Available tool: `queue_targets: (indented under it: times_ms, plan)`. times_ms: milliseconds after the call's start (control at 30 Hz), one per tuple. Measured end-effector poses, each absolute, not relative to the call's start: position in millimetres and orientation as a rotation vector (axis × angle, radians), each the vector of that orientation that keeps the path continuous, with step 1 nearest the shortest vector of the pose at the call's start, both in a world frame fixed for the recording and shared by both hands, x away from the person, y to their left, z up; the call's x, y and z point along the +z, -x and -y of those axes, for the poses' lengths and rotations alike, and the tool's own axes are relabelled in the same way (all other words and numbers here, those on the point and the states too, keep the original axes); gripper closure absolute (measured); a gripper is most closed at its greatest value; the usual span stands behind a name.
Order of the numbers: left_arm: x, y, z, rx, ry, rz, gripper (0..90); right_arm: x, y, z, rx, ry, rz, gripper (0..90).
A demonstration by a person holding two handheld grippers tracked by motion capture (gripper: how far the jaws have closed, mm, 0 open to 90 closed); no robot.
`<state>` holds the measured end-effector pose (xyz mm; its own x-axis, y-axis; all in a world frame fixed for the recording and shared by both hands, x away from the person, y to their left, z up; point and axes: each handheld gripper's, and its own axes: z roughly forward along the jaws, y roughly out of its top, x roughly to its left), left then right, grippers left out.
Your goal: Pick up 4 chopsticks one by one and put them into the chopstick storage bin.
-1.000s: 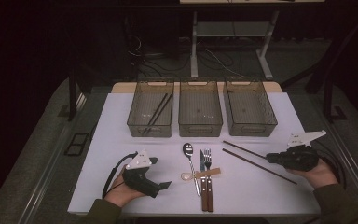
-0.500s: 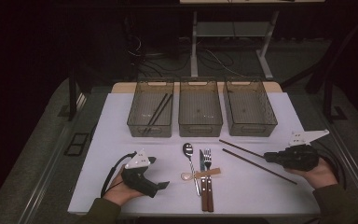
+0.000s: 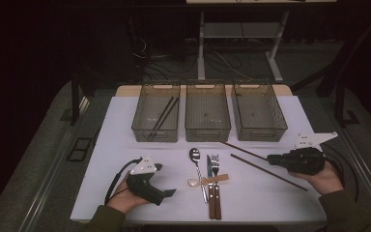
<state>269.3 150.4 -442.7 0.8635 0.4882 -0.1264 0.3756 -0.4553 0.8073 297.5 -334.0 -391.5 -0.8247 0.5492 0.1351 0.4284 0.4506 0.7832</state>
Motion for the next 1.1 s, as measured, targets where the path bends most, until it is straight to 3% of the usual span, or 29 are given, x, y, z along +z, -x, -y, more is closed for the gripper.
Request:
queue_targets:
  times_ms: [1100]
  plan:
    - [-443,-269,-148,0.181,-2.086,-0.658,0.4,-368,-322,274,1.419,-0.893,-2.489,85.3]
